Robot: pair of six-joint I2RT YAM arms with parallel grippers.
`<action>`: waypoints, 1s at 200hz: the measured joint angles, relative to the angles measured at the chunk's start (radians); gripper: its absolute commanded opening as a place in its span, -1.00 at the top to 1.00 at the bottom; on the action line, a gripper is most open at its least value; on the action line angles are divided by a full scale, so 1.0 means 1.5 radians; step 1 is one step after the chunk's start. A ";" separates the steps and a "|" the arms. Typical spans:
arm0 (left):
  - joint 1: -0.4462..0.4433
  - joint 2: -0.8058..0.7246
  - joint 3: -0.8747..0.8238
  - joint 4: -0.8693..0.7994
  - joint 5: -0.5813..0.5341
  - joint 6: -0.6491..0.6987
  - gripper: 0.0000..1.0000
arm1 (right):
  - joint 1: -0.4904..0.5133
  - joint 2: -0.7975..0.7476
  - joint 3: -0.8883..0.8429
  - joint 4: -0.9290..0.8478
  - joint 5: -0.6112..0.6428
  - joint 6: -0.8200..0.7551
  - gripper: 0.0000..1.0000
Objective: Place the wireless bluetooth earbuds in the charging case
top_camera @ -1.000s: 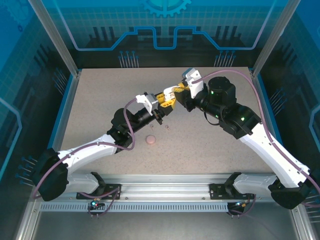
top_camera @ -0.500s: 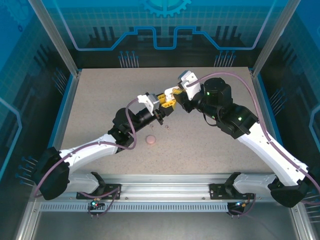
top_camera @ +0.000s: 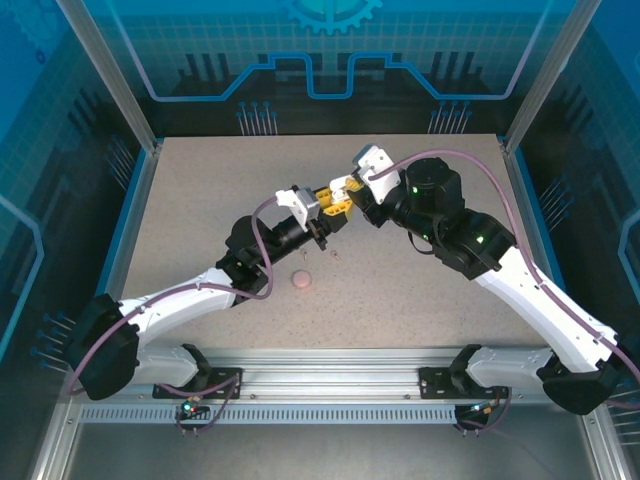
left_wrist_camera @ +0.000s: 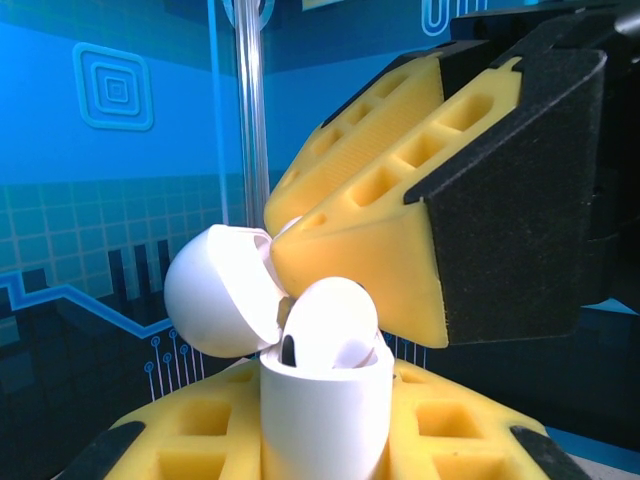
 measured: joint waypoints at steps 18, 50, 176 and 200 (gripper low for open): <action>-0.001 0.001 0.000 0.000 0.000 0.000 1.00 | 0.000 0.003 0.006 -0.010 0.000 -0.003 0.52; -0.001 0.001 0.000 -0.001 0.000 0.000 1.00 | 0.000 0.003 0.008 -0.014 -0.001 -0.007 0.48; -0.001 0.004 0.000 -0.009 0.000 0.000 1.00 | 0.008 0.009 0.016 -0.031 -0.017 -0.007 0.31; -0.001 0.004 0.000 -0.009 -0.001 0.000 1.00 | 0.008 0.009 0.016 -0.031 -0.017 -0.007 0.31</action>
